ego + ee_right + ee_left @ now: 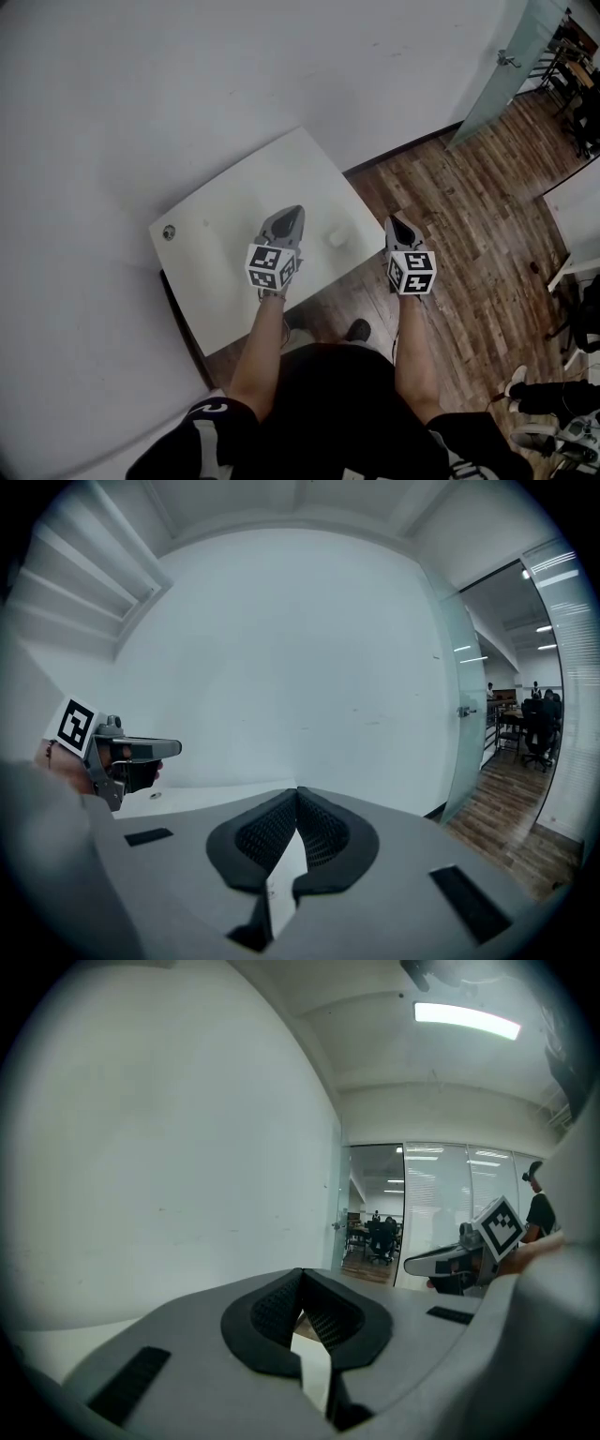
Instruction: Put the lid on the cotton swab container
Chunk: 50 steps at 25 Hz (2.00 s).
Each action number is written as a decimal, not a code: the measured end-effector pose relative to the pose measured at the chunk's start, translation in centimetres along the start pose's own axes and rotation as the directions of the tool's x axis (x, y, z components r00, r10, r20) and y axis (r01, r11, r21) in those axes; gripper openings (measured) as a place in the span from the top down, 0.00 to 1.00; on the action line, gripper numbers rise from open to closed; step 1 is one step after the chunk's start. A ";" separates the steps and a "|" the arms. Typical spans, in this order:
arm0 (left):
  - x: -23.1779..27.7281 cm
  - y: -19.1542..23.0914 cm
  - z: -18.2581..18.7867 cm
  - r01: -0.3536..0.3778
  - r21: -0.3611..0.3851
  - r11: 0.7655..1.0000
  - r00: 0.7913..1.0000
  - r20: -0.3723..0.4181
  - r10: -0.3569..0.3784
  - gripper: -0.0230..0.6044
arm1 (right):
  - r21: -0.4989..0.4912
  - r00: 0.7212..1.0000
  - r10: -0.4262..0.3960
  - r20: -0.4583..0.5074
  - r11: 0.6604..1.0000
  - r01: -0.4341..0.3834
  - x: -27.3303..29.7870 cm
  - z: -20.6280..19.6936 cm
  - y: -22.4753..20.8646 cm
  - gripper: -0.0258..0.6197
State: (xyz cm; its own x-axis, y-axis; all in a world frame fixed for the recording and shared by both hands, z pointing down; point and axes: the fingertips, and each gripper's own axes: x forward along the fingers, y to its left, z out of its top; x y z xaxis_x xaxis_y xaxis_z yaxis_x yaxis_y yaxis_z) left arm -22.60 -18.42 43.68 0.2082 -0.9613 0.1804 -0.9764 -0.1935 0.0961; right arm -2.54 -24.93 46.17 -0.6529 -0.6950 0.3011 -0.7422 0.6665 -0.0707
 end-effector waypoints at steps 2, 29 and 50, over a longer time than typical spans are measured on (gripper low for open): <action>0.1 -0.1 0.1 0.002 -0.003 1.000 1.000 0.000 -0.002 0.92 | -0.006 1.000 0.008 0.001 1.000 -0.008 0.1 0.2 0.1 0.94; 0.5 -0.5 -0.1 0.051 0.019 0.999 0.998 -0.038 -0.050 0.92 | 0.001 0.999 0.020 -0.026 1.000 -0.020 0.3 0.7 1.4 0.94; 0.7 -1.6 -1.1 0.088 0.017 0.996 0.995 -0.055 -0.087 0.92 | 0.007 1.000 -0.006 -0.027 1.000 0.006 -0.5 0.1 0.9 0.94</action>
State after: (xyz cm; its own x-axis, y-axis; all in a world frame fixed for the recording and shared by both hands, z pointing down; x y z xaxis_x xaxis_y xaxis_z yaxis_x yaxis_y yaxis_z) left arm -20.84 -18.61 44.71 0.2953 -0.9285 0.2251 -0.9551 -0.2806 0.0953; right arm -2.88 -24.01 45.84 -0.6440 -0.6917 0.3268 -0.7473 0.6601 -0.0756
